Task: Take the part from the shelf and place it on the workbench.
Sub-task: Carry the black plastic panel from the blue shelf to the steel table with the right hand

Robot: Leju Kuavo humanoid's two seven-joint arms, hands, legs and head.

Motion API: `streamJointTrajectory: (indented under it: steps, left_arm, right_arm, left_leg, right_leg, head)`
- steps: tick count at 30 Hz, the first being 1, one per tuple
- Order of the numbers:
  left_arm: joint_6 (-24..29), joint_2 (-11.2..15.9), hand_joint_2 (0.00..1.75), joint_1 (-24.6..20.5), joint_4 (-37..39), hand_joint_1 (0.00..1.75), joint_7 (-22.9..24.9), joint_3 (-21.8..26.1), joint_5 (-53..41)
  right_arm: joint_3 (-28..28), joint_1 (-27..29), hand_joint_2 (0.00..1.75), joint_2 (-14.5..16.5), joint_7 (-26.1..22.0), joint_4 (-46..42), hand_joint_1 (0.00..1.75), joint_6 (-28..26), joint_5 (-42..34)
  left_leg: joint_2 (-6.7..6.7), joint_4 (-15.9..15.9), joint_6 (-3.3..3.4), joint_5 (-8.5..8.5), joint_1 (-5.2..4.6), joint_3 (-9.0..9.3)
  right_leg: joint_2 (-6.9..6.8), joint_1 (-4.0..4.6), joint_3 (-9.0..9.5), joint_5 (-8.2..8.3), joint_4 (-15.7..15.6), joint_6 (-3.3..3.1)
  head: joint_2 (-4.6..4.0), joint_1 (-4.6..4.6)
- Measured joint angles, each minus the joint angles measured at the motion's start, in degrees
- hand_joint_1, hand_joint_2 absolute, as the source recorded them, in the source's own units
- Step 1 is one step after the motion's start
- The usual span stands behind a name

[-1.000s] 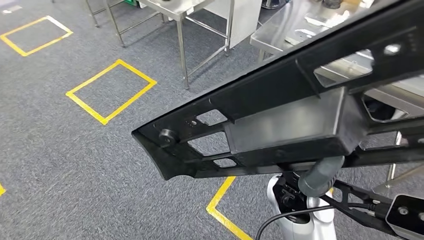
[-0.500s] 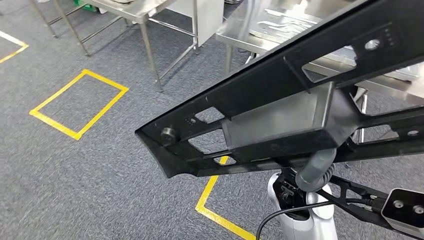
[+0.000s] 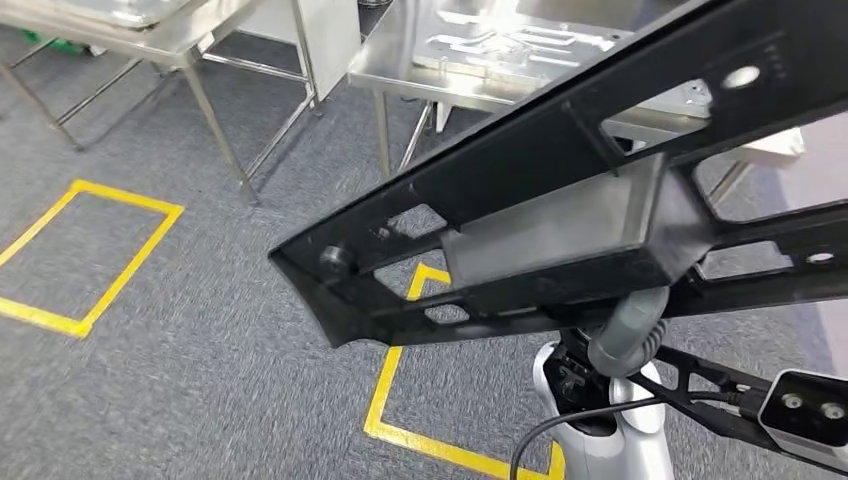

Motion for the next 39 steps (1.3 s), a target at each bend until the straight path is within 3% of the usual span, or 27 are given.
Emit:
streamJointTrajectory:
  steps: [1,3,5,7,8,9,10,12,14,16,18,20,21,22,23,24,26,27,29,30,31,32,34,36,38,39]
  left_arm:
    - [-0.1,0.0,1.75,-0.1,0.0,0.0,-0.1,0.0,0.0]
    - [-0.1,0.0,1.75,-0.2,0.0,0.0,-0.3,0.0,0.1]
    - [-0.2,0.0,1.75,-0.1,0.0,0.0,-0.4,0.1,0.1]
    - [-0.5,0.0,1.75,0.1,0.0,0.0,-0.5,0.2,0.3]
    - [-0.6,0.0,1.75,0.1,0.0,0.0,-0.4,0.2,0.4]
    - [-0.9,0.0,1.75,0.0,0.0,0.0,-0.4,0.3,0.5]
    - [-1.0,0.0,1.75,-0.1,0.0,0.0,-0.4,0.4,0.6]
    - [-1.3,0.0,1.75,-0.2,0.0,0.0,-0.2,0.6,0.7]
    - [-1.9,0.0,1.75,-0.2,0.0,0.0,0.1,0.7,0.9]
    - [-2.9,0.0,1.75,-0.3,0.0,0.0,0.3,0.9,0.9]
    - [-3.7,0.1,1.75,-0.5,0.0,0.0,0.4,0.9,0.9]
    - [-4.0,0.1,1.75,-0.6,0.0,0.0,0.4,0.9,0.8]
    - [-4.2,0.2,1.75,-0.5,0.0,0.0,0.4,1.0,0.8]
    - [-4.3,0.2,1.75,-0.3,0.0,0.0,0.4,1.0,0.8]
    - [-4.4,0.3,1.75,-0.2,0.0,0.0,0.4,1.1,0.8]
    - [-4.5,0.4,1.75,-0.1,0.0,0.0,0.4,1.1,0.8]
    - [-4.8,0.5,1.75,-0.2,0.0,0.0,0.3,1.1,0.7]
    - [-4.8,0.5,1.75,-0.2,0.0,0.0,0.3,1.1,0.6]
    - [-4.9,0.6,1.75,-0.2,0.0,0.0,0.2,1.1,0.5]
    - [-5.0,0.6,1.75,-0.2,0.0,0.0,0.2,1.1,0.4]
    - [-5.0,0.6,1.75,-0.3,0.0,0.0,0.2,1.1,0.4]
    - [-5.0,0.6,1.75,-0.4,0.0,0.0,0.2,1.1,0.4]
    - [-5.1,0.6,1.75,-0.5,0.0,0.0,0.2,1.1,0.4]
    - [-5.2,0.7,1.75,-0.3,0.0,0.0,0.1,1.1,0.4]
    - [-5.3,0.7,1.75,-0.1,0.0,0.0,0.2,1.1,0.4]
    - [-5.5,0.7,1.75,-0.1,0.0,0.0,0.1,1.1,0.3]
  right_arm:
    - [0.0,0.0,1.75,-0.1,0.0,0.0,1.75,0.0,0.0]
    - [0.0,-0.1,1.75,-0.2,-0.1,0.0,1.75,0.0,-0.1]
    - [0.0,-0.2,1.75,-0.3,-0.1,0.0,1.75,0.0,-0.1]
    - [0.0,-0.2,1.75,-0.4,-0.2,0.1,1.75,0.1,-0.3]
    - [0.0,-0.1,1.75,-0.5,-0.3,0.1,1.75,0.1,-0.4]
    - [0.0,-0.1,1.75,-0.6,-0.4,0.1,1.75,0.1,-0.6]
    - [0.0,-0.1,1.75,-0.7,-0.5,0.1,1.75,0.2,-0.8]
    - [0.0,0.0,1.75,-0.8,-0.7,0.1,1.75,0.3,-0.9]
    - [-0.2,0.0,1.75,-0.8,-0.9,0.1,1.75,0.7,-1.0]
    - [-0.5,0.1,1.75,-0.8,-1.0,0.1,1.75,1.1,-1.0]
    - [-0.8,0.3,1.75,-0.9,-1.1,0.1,1.75,1.2,-1.0]
    - [-0.9,0.5,1.75,-0.9,-1.1,0.1,1.75,1.4,-1.0]
    - [-0.9,0.6,1.75,-0.9,-1.1,0.1,1.75,1.4,-1.0]
    - [-0.9,0.7,1.75,-0.9,-1.1,0.1,1.75,1.5,-1.0]
    - [-0.9,0.9,1.75,-1.0,-1.1,0.1,1.75,1.5,-1.0]
    - [-1.0,1.0,1.75,-1.0,-1.1,0.2,1.75,1.6,-1.0]
    - [-1.0,1.2,1.75,-1.1,-1.2,0.2,1.75,1.7,-1.0]
    - [-1.0,1.2,1.75,-1.1,-1.2,0.2,1.75,1.7,-1.1]
    - [-1.0,1.3,1.75,-1.2,-1.3,0.2,1.75,1.9,-1.1]
    - [-1.1,1.3,1.75,-1.3,-1.3,0.2,1.75,2.0,-1.1]
    - [-1.2,1.4,1.75,-1.3,-1.3,0.2,1.75,2.0,-1.2]
    - [-1.3,1.4,1.75,-1.4,-1.3,0.2,1.75,2.0,-1.3]
    - [-1.6,1.4,1.75,-1.6,-1.3,0.2,1.75,2.0,-1.5]
    - [-1.7,1.3,1.75,-1.7,-1.3,0.2,1.75,2.0,-1.6]
    - [-1.7,1.4,1.75,-1.8,-1.4,0.4,1.75,1.8,-1.5]
    - [-1.8,1.5,1.75,-1.9,-1.4,0.6,1.75,1.6,-1.4]
  left_leg:
    - [0.69,-0.2,0.41,0.14,-0.01,0.08]
    - [2.15,-0.7,1.33,0.41,0.06,0.37]
    - [3.76,-0.9,1.94,0.4,-0.15,0.56]
    - [5.47,-0.9,2.12,0.21,-0.41,0.61]
    - [6.27,-0.9,2.13,0.09,-0.49,0.66]
    - [7.01,-0.9,2.09,-0.05,-0.54,0.77]
    - [7.68,-0.9,2.02,-0.22,-0.58,0.98]
    - [8.8,-0.8,1.67,-0.65,-0.8,1.46]
    - [9.92,-0.8,1.15,-1.04,-1.06,1.82]
    - [11.15,-1.0,0.6,-1.38,-1.19,2.22]
    - [9.74,0.3,0.09,-2.64,-1.07,2.1]
    - [6.53,6.3,-0.27,-5.85,-0.82,-0.5]
    - [5.57,10.3,-0.4,-7.55,-0.78,-2.55]
    - [5.14,13.5,-0.52,-8.53,-0.75,-4.35]
    - [4.98,15.0,-0.61,-8.35,-0.73,-5.39]
    - [4.9,14.2,-0.66,-6.99,-0.67,-5.4]
    - [4.04,7.3,-0.66,-2.42,-0.41,-2.9]
    - [2.79,3.7,-0.59,-0.9,-0.26,-1.48]
    - [0.98,0.3,-0.19,-0.03,-0.18,-0.01]
    - [0.68,0.1,0.1,-0.22,-0.3,0.09]
    - [1.21,0.1,0.5,-0.08,-0.27,0.14]
    - [1.8,-0.2,0.89,0.09,-0.23,0.24]
    - [3.1,-0.7,1.73,0.39,-0.04,0.48]
    - [4.3,-0.8,2.13,0.34,-0.21,0.56]
    - [5.42,-0.8,2.14,0.2,-0.36,0.54]
    - [5.85,-0.7,2.09,0.12,-0.39,0.57]
  right_leg:
    - [0.14,-0.11,-0.1,0.05,0.0,0.38]
    - [-2.33,0.05,-1.15,-1.19,2.0,0.88]
    - [-5.93,0.16,-4.27,-4.31,8.3,1.14]
    - [-7.07,0.0,-7.68,-6.48,14.8,1.32]
    - [-7.26,-0.05,-8.25,-6.25,15.7,1.34]
    - [-7.47,-0.07,-7.63,-5.04,14.4,1.26]
    - [-7.98,-0.01,-5.88,-3.14,11.1,1.05]
    - [-10.65,0.59,-1.76,-0.34,3.4,0.23]
    - [-12.09,1.27,-0.15,0.14,0.0,-0.58]
    - [-10.64,1.24,-0.1,0.25,-0.3,-1.11]
    - [-9.29,0.79,0.39,0.5,-1.0,-1.62]
    - [-8.03,0.49,0.72,0.59,-1.3,-2.04]
    - [-7.29,0.45,0.73,0.56,-1.3,-2.17]
    - [-6.47,0.45,0.74,0.53,-1.3,-2.21]
    - [-5.61,0.44,0.76,0.49,-1.2,-2.19]
    - [-4.78,0.41,0.8,0.44,-1.1,-2.11]
    - [-3.25,0.3,0.87,0.15,-0.6,-1.75]
    - [-2.56,0.3,0.76,-0.01,-0.2,-1.47]
    - [-1.38,0.21,0.31,-0.09,0.2,-0.81]
    - [-0.87,0.13,0.08,0.02,0.2,-0.46]
    - [-0.35,0.08,-0.05,0.16,0.1,-0.07]
    - [-0.69,0.12,-0.17,0.08,0.2,0.27]
    - [-3.32,0.31,-1.46,-1.56,2.8,0.77]
    - [-6.32,0.23,-4.6,-4.76,9.2,1.03]
    - [-7.17,0.0,-7.67,-6.63,15.1,1.23]
    - [-7.35,-0.08,-7.9,-6.17,15.6,1.24]
  head:
    - [0.0,0.01]
    - [0.0,0.01]
    - [0.01,0.01]
    - [0.0,0.0]
    - [0.0,0.01]
    - [0.0,0.01]
    - [0.0,0.01]
    - [0.0,0.02]
    - [0.0,0.01]
    - [-0.01,0.0]
    - [0.0,-0.01]
    - [0.0,-0.01]
    - [0.0,-0.01]
    - [0.0,-0.01]
    - [-0.01,-0.01]
    - [-0.01,-0.01]
    - [0.0,-0.01]
    - [0.0,-0.01]
    - [0.01,-0.01]
    - [0.01,-0.01]
    - [0.0,-0.01]
    - [0.0,0.0]
    - [-0.01,0.01]
    - [0.0,0.01]
    - [0.01,0.01]
    - [0.01,0.01]
